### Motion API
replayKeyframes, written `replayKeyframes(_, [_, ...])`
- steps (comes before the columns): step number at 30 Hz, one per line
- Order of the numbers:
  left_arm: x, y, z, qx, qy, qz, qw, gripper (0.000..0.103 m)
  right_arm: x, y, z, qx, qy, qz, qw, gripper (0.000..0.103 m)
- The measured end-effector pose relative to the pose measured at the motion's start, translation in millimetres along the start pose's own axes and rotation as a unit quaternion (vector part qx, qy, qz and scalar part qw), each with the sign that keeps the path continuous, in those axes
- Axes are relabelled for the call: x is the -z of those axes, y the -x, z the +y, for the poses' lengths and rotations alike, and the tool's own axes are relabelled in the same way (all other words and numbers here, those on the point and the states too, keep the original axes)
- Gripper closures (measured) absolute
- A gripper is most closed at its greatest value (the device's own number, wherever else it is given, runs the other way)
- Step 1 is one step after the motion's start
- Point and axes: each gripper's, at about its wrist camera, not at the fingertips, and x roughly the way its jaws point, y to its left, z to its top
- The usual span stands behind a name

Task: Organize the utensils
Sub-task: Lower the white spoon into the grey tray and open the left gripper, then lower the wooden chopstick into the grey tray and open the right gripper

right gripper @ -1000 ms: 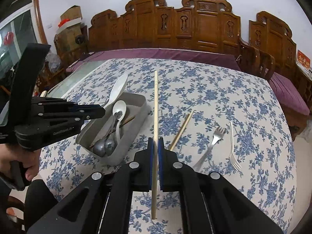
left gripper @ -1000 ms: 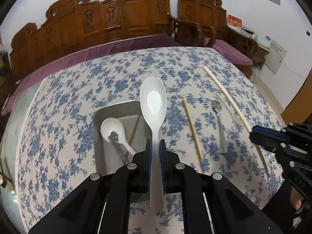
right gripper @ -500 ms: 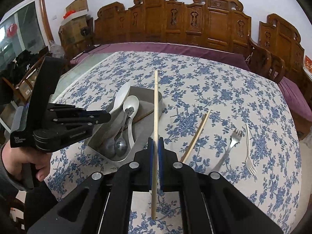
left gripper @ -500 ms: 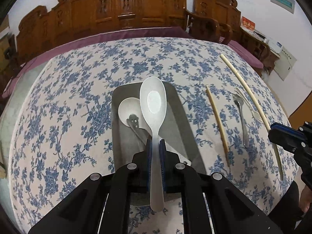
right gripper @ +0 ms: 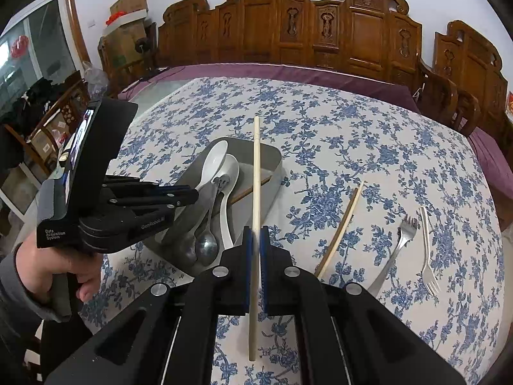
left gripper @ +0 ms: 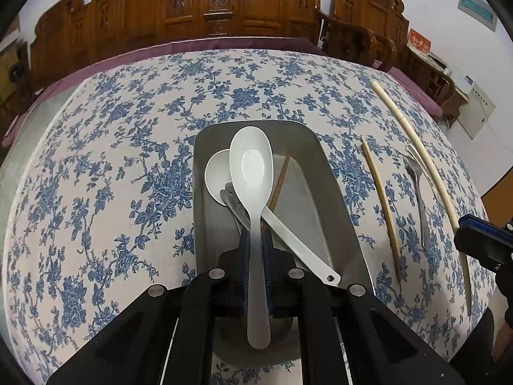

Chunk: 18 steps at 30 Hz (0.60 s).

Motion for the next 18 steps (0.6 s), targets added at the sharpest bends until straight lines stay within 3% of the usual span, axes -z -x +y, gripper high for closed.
replayKeyframes(8, [1, 3, 7, 0.004, 0.005, -0.001, 1.0, 0.096, -4, -15, 8, -0.007, 0.002, 0.005, 1.0, 0.097])
replayKeyframes(18, [13, 45, 23, -0.005, 0.002, -0.029, 0.9996, 0.094, -12, -35, 22, -0.02, -0.002, 0.009, 1.0, 0.097])
